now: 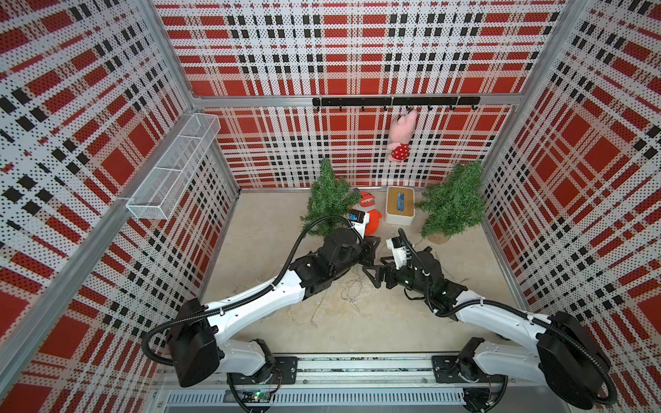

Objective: Wrap string light around the christmas tree
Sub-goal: Pick up the light string from the center of the board.

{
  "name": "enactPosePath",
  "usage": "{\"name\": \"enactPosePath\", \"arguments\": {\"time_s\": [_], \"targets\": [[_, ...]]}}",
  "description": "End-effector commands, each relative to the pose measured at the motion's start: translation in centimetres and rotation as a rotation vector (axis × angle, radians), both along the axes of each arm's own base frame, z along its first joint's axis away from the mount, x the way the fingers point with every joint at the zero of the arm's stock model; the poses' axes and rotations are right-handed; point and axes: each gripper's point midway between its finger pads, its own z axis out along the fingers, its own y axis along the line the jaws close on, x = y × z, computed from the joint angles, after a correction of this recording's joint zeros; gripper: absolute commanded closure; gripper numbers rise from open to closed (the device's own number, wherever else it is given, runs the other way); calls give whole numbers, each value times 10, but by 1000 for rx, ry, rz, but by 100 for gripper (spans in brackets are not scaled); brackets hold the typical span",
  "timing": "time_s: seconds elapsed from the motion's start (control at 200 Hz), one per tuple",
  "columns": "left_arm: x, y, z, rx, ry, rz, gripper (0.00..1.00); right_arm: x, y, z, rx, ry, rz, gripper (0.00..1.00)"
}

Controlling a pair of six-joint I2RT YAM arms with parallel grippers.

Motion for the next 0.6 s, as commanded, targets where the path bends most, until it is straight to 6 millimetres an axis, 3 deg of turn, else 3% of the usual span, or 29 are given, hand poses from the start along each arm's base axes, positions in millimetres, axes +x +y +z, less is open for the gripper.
{"name": "enactPosePath", "arguments": {"time_s": [0.0, 0.095, 0.19, 0.321, 0.531, 0.596], "targets": [[8, 49, -42, 83, 98, 139, 63, 1, -19, -51, -258, 115, -104, 0], [14, 85, -36, -6, 97, 210, 43, -3, -11, -72, -316, 235, -153, 0], [12, 100, -19, -21, 57, 224, 34, -9, 8, -82, -403, 280, -168, 0], [11, 122, -22, 33, 53, 269, 24, -10, 39, -93, -481, 293, -155, 0], [13, 169, -28, 3, 58, 355, 14, 4, 48, -132, -626, 316, -173, 0], [14, 177, -30, -7, 59, 368, 14, 7, 51, -140, -648, 318, -168, 6]]}}
